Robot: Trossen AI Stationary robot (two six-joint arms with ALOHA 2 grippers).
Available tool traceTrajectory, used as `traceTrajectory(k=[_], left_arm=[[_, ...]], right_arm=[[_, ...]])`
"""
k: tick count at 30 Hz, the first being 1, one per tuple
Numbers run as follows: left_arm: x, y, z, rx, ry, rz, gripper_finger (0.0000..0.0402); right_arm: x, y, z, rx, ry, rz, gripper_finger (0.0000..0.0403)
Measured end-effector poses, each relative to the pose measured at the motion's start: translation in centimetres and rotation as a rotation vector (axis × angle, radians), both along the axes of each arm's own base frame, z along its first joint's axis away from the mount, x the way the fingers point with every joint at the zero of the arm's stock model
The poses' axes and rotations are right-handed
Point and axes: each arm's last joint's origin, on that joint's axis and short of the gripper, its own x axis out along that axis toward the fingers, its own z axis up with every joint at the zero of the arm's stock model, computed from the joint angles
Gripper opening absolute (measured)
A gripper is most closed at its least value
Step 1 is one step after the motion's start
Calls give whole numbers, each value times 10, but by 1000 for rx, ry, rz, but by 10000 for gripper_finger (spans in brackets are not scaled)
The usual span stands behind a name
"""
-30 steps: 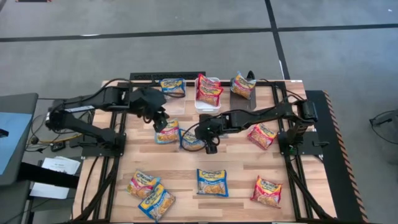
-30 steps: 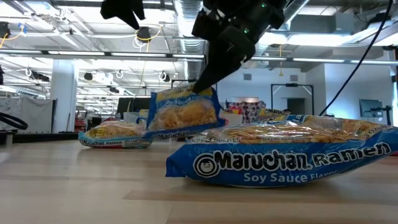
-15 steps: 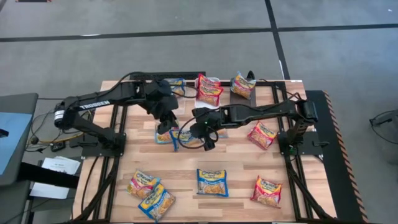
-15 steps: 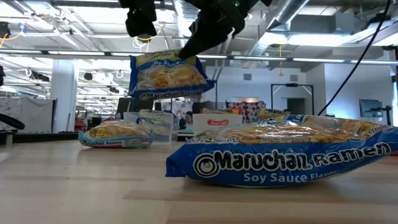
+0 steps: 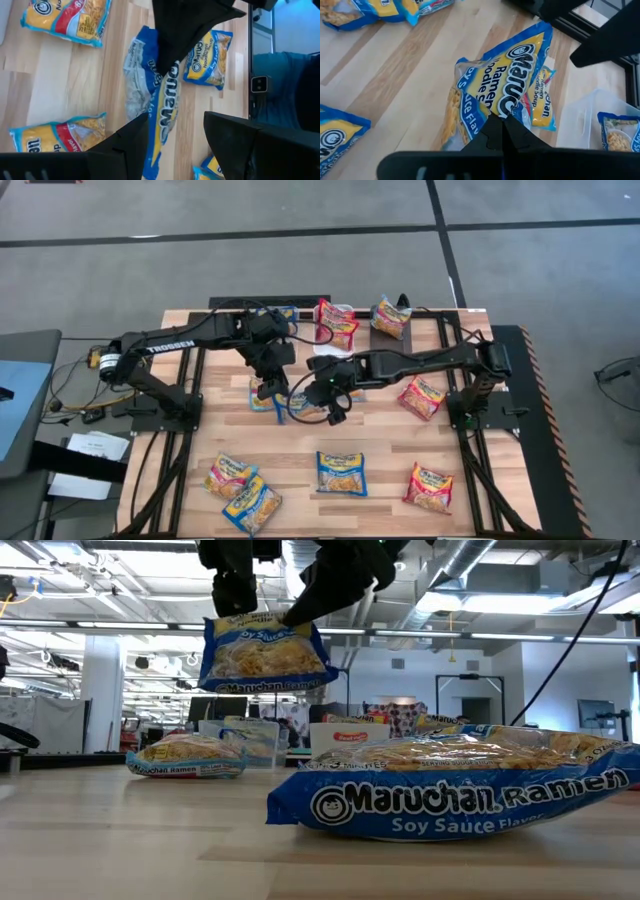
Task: Sort Maruchan noodles
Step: Put the blue noodle pack into the transparent bin
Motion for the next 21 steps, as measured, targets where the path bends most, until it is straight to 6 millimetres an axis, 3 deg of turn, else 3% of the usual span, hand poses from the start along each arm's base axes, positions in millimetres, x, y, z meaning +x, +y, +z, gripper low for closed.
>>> traceTrajectory(k=[5,10,21], left_arm=[[0,0,0,-1,2,0,176],[-1,-2,0,-64,0,-39,176],[-2,-4,0,-97,-4,-59,176]], right_arm=[[0,9,2,-3,2,19,4],[2,19,18,-52,-38,-9,4],[2,14,32,-70,-30,-41,4]])
